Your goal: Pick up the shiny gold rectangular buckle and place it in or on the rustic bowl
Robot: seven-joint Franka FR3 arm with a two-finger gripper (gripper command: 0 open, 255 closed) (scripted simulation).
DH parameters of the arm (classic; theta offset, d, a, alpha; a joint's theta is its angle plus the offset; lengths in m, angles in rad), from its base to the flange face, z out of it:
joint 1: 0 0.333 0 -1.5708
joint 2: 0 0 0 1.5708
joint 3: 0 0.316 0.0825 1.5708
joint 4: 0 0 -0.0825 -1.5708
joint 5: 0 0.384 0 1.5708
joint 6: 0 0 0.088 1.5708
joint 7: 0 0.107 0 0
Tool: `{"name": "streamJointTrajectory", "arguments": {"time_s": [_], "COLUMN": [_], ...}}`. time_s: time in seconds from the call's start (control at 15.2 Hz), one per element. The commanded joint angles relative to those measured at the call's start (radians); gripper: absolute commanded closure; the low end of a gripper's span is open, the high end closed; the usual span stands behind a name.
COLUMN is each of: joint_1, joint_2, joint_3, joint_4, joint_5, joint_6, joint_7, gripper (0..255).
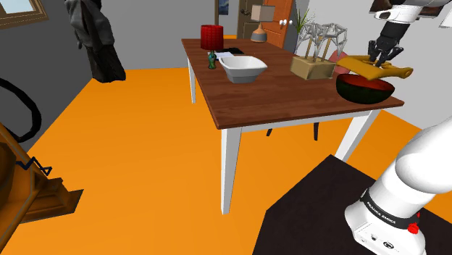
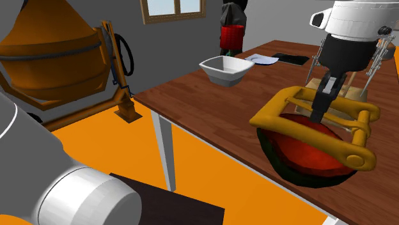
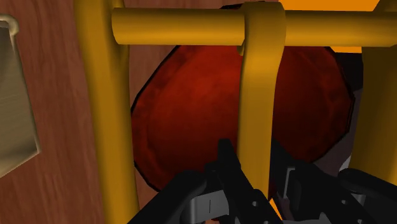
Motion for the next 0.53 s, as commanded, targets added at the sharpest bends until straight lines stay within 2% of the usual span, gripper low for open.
{"name": "streamJointTrajectory", "arguments": {"time_s": [0.0,0.46], "joint_1": [-0.001,-0.005], "joint_2": [0.0,0.002], "joint_3": [-0.003,-0.015], "joint_4": [-0.027,-0.112], "joint_5": [-0.001,-0.005], "joint_6": [0.029,0.115], "joint_7": [0.0,0.0], "gripper": [255,255]}}
